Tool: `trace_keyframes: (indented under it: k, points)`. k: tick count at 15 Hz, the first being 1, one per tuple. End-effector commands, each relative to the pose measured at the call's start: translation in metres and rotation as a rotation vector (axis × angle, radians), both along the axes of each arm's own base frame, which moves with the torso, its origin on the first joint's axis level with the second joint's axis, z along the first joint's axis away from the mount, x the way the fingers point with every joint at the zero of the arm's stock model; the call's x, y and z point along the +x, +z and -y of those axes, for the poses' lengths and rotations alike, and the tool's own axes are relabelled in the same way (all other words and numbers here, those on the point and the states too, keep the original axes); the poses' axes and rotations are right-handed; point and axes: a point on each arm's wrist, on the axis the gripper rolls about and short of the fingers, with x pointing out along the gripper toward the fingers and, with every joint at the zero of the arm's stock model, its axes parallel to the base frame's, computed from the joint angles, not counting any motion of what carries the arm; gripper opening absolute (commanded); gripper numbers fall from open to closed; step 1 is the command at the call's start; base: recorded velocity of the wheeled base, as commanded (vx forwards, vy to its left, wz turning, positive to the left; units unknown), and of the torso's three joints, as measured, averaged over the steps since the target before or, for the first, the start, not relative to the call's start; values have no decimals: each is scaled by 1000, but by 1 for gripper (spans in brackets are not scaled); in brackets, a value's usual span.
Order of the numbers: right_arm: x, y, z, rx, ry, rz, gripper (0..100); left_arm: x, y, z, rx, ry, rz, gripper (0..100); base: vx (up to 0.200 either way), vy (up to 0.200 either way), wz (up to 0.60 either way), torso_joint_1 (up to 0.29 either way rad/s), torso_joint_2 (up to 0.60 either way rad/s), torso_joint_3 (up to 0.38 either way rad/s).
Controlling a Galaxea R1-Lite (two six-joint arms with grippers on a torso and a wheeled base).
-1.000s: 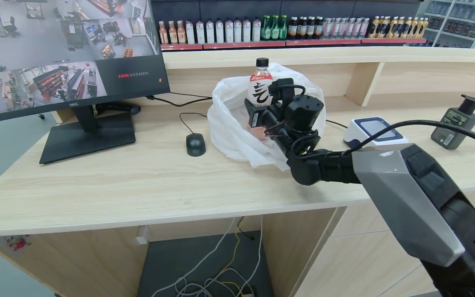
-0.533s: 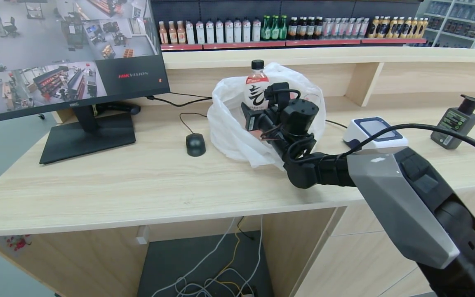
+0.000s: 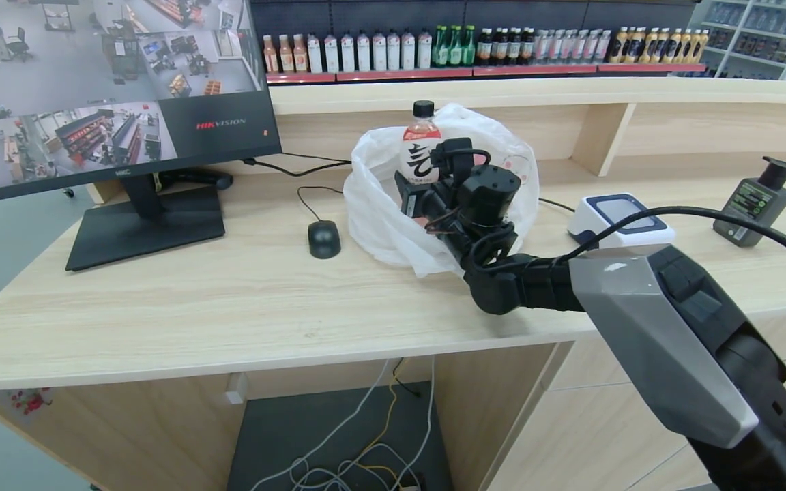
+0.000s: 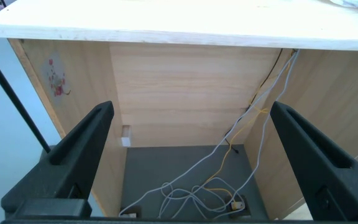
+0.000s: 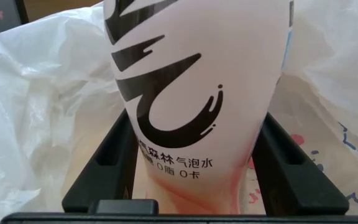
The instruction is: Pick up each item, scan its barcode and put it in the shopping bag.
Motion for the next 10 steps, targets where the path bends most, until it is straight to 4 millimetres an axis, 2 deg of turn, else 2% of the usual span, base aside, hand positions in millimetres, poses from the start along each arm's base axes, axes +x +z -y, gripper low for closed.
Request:
trace_keyframes:
  k: [1,6,7,10]
  points:
    - [0,0,-1,2,-2,0,0,0,0,0,0,0,0,100,0,0,0,0,0,0]
    - [2,-6,0,6,-18,-14,0,0,0,0,0,0,0,100,0,0,0,0,0,0]
    - [3,-7,0,4,-16,-15,100,0,0,0,0,0,0,100,0,0,0,0,0,0]
    - [2,-6,-1,7,-16,-11,100,0,0,0,0,-2,0,100,0,0,0,0,0,0]
